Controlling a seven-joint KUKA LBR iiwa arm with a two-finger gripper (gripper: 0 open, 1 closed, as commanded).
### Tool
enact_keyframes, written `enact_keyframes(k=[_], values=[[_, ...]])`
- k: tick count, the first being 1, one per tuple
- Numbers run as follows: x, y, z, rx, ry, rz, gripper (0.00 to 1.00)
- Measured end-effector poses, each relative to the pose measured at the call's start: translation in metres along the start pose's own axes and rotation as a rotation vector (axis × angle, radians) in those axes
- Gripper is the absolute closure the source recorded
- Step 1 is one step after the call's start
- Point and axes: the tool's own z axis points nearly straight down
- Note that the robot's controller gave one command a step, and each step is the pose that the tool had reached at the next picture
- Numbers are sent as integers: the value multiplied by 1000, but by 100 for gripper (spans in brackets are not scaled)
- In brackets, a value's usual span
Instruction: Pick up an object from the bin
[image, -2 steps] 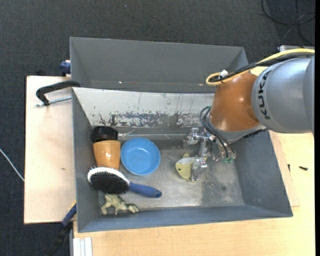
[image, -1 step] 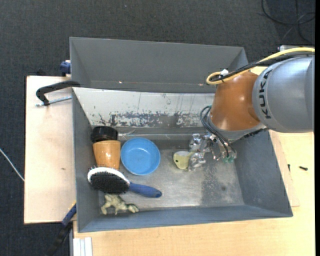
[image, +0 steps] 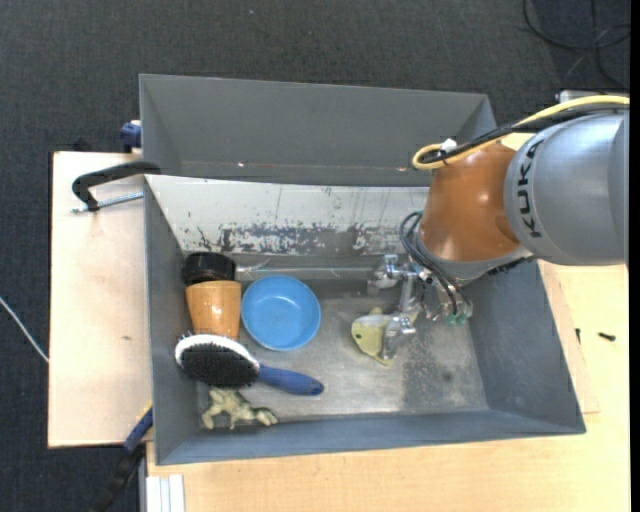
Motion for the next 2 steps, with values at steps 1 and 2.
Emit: enact_keyframes(k=[1, 2], values=[[0, 0, -1, 0, 2, 0, 100], [-15, 12, -162, 2, -7, -260, 100]])
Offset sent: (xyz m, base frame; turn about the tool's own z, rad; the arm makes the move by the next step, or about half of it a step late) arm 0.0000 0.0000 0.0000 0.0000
